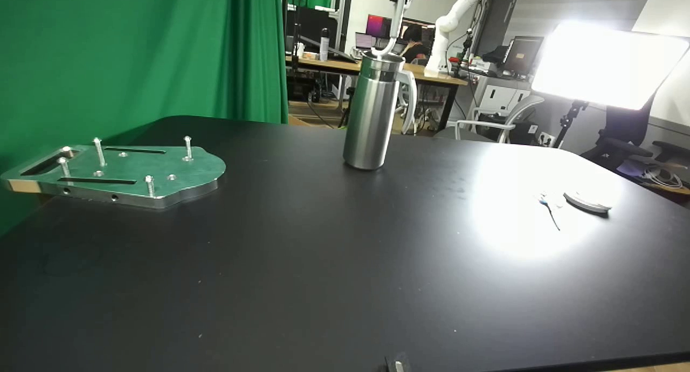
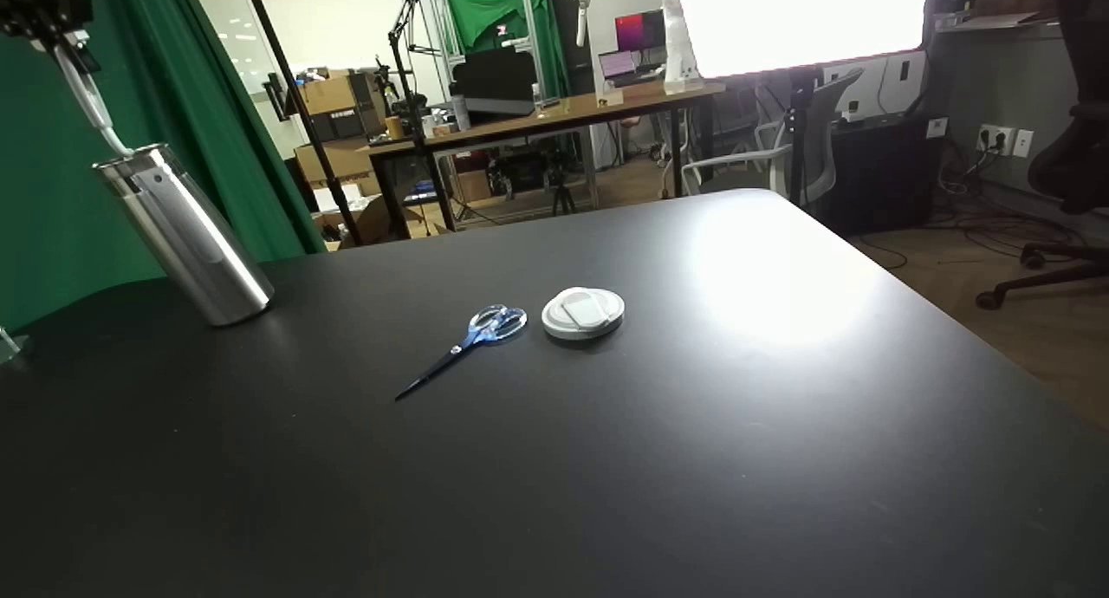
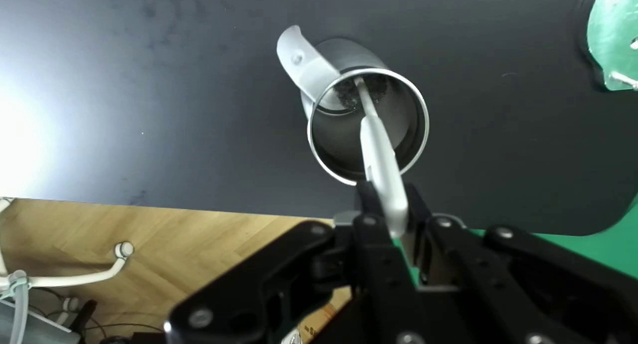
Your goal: Move the bottle brush up and down repeatedly in the thermos flask
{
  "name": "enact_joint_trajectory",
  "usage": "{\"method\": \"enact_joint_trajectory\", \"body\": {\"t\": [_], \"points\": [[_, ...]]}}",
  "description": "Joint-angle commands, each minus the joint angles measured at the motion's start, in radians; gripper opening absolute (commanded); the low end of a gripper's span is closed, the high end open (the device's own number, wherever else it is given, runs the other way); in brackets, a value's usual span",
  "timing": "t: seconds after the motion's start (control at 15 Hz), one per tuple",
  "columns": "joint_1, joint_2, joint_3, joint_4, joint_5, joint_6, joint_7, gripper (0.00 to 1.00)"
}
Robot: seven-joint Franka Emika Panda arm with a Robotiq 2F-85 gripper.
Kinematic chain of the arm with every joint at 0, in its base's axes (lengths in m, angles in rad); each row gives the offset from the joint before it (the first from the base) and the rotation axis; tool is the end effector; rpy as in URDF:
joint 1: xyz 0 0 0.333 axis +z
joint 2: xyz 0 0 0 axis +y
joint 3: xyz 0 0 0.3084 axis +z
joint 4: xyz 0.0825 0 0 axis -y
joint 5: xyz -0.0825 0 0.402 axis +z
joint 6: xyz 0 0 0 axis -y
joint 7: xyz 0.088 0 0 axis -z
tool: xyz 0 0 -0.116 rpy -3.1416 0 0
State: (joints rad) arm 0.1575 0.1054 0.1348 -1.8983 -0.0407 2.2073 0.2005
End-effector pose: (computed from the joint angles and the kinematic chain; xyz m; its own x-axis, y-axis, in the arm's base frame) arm 0.5982 0.1762 0.4420 0.9733 0.1061 0.2035 0.1120 -0.9935 -0.0181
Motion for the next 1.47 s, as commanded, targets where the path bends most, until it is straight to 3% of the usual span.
{"method": "enact_joint_trajectory", "body": {"t": [0.0,0.53,1.4], "points": [[0.007,0.008,-0.003,0.043,-0.015,-0.006,0.041,0.04],[-0.002,-0.051,-0.005,0.122,-0.01,-0.021,0.023,0.04],[-0.007,0.002,-0.011,0.066,-0.014,-0.047,0.029,0.04]]}}
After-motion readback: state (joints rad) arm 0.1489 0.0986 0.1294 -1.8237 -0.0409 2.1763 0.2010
